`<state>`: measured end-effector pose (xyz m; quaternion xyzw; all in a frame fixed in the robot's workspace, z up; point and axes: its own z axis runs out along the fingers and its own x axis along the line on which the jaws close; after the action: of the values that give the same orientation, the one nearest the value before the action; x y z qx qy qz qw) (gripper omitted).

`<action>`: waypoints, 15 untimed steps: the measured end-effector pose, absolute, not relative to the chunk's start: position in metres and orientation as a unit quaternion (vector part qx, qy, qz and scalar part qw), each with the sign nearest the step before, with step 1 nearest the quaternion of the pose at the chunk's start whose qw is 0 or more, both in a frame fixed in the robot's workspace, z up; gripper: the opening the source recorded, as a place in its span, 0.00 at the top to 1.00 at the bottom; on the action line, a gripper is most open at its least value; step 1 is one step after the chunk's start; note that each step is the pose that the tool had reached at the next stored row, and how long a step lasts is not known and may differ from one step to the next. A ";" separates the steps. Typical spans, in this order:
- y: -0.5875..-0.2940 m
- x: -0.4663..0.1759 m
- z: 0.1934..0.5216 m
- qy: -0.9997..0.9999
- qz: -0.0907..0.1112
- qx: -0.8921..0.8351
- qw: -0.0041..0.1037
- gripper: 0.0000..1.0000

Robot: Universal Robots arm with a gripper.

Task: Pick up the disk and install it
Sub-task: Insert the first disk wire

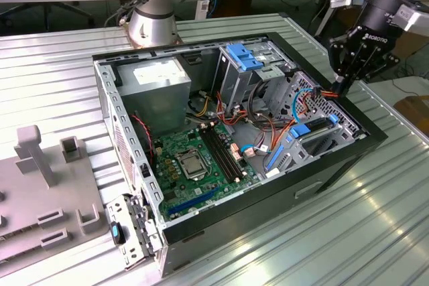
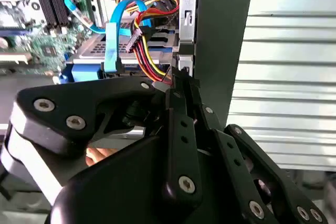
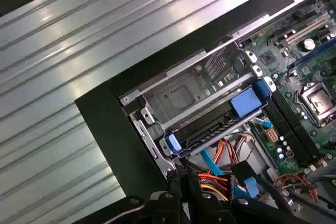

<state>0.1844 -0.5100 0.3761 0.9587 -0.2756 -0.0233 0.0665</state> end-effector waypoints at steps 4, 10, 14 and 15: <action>-0.510 0.184 0.374 -0.341 -0.028 0.937 0.065 0.82; -0.510 0.184 0.371 -0.422 -0.033 0.904 0.062 0.82; -0.510 0.184 0.368 -0.483 -0.038 0.873 0.060 0.82; -0.510 0.184 0.367 -0.500 -0.039 0.863 0.059 0.82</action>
<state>0.1844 -0.5100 0.3675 0.8632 -0.4999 -0.0387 0.0588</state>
